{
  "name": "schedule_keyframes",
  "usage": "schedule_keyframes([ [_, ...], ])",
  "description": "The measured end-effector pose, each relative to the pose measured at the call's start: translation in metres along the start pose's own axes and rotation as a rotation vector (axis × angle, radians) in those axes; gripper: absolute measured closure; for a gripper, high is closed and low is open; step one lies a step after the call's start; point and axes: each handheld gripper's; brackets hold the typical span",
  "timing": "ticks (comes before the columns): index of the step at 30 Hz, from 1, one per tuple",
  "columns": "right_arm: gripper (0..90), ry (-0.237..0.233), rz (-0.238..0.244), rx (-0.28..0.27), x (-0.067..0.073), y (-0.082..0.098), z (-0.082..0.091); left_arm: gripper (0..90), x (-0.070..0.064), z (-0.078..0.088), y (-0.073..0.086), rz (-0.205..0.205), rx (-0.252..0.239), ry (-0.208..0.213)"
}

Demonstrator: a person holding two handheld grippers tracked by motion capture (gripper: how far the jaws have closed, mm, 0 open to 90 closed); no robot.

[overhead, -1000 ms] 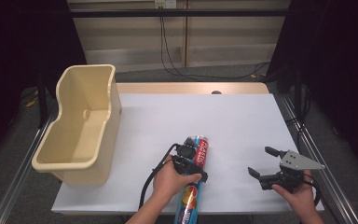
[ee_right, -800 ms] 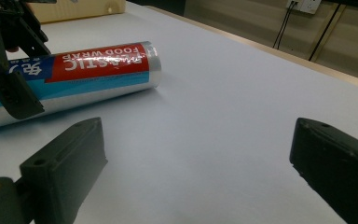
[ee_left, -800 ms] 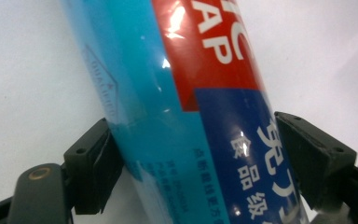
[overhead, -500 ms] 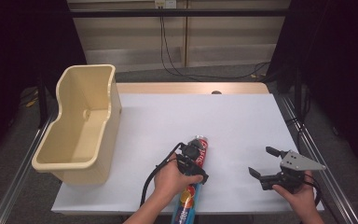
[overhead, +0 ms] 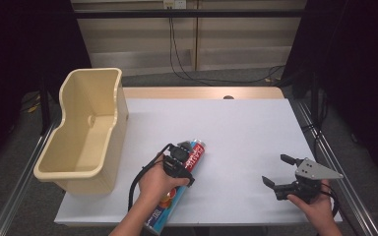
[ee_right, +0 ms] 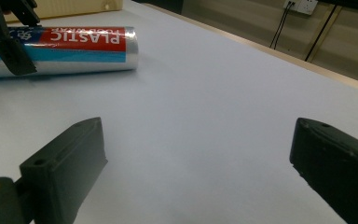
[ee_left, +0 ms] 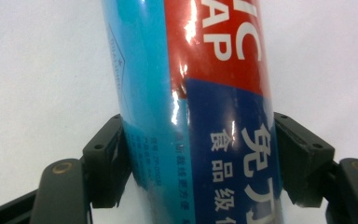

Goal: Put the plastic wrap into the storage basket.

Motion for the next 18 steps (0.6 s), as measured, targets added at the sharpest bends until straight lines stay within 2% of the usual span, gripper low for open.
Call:
schedule_keyframes([
  [3, 2.8, 0.001, -0.003, 0.001, 0.000, 0.000, 0.000, 28.3, -0.001, -0.002, 0.000, 0.004, -0.004, -0.005],
  [7, 2.9, 0.002, -0.001, -0.001, 0.000, -0.001, 0.000, 28.6, -0.003, -0.010, -0.001, 0.036, 0.000, -0.012],
  [9, 3.0, 0.002, 0.001, 0.000, 0.000, -0.001, 0.000, 28.5, -0.006, -0.011, -0.002, 0.012, 0.006, -0.037],
  [10, 3.0, 0.004, 0.003, 0.001, 0.000, -0.001, 0.000, 28.6, -0.007, -0.011, -0.002, 0.015, 0.007, -0.045],
  [13, 3.2, 0.002, 0.003, 0.003, 0.000, -0.001, 0.000, 29.8, -0.007, -0.010, -0.002, 0.053, 0.004, -0.046],
  [18, 3.1, 0.004, 0.005, 0.003, 0.000, -0.001, 0.000, 31.0, -0.006, -0.008, -0.002, 0.072, 0.018, -0.049],
])
Point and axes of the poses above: each handheld gripper's, and its own axes: z roughly backward along the jaws, y roughly out of its underside, x roughly to its left, and after that the axes turned 2 degrees about -z, right-handed
